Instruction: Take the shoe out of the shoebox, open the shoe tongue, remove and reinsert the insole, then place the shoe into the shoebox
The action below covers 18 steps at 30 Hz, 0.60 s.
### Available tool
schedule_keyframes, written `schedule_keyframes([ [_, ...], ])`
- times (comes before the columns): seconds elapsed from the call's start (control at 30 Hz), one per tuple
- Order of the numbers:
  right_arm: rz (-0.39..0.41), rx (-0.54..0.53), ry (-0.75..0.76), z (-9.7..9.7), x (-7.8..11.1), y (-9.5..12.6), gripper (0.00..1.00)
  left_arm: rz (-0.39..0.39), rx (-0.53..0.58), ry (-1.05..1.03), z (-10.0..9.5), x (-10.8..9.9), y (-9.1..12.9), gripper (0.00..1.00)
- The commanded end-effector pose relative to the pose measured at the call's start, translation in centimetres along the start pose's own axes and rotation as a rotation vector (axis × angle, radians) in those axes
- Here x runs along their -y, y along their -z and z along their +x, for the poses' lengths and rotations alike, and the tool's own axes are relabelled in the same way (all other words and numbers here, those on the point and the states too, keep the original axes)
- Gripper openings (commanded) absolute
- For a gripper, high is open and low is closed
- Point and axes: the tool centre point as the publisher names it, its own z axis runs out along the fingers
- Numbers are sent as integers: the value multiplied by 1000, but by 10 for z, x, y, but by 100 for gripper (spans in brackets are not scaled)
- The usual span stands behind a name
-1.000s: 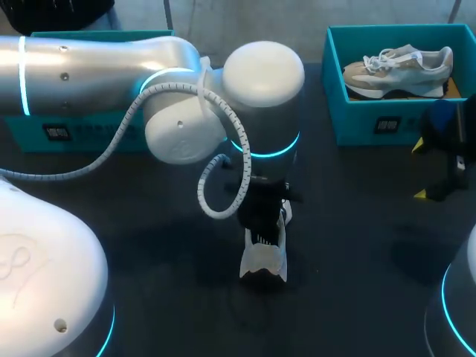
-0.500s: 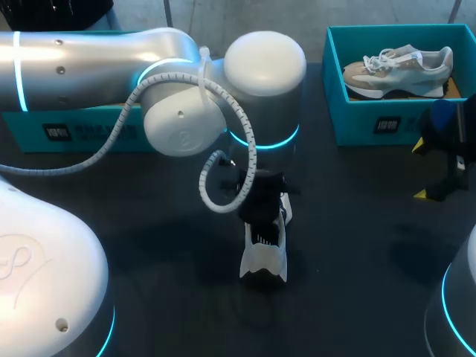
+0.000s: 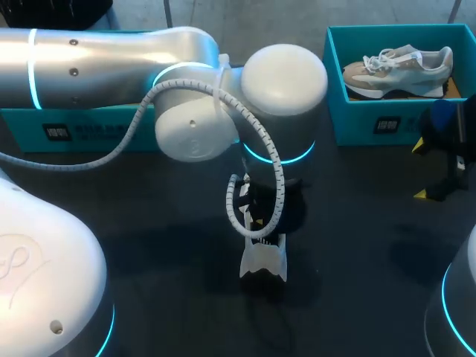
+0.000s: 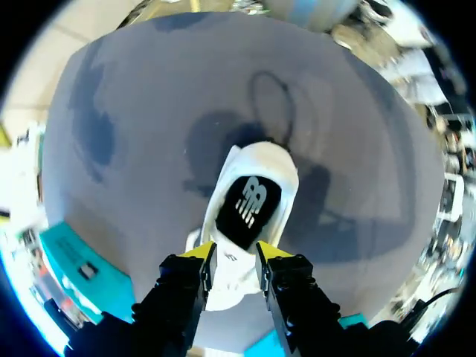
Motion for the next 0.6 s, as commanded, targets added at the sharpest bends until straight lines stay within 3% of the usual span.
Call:
schedule_keyframes([
  [0.03, 3, 1, -1, 0, 0, -1, 100, -33, 27, 102, 14, -4, 12, 45],
  [0.07, 3, 1, -1, 0, 0, -1, 100, -36, 24, 149, 16, -6, 16, 58],
  [0.1, 3, 1, -1, 0, 0, -1, 100, -39, 31, 195, 18, -9, 20, 88],
  [0.13, 3, 1, -1, 0, 0, -1, 100, -11, 50, 235, 21, -10, 25, 100],
  [0.6, 3, 1, -1, 0, 0, -1, 100, -11, 50, 235, 21, -10, 25, 100],
])
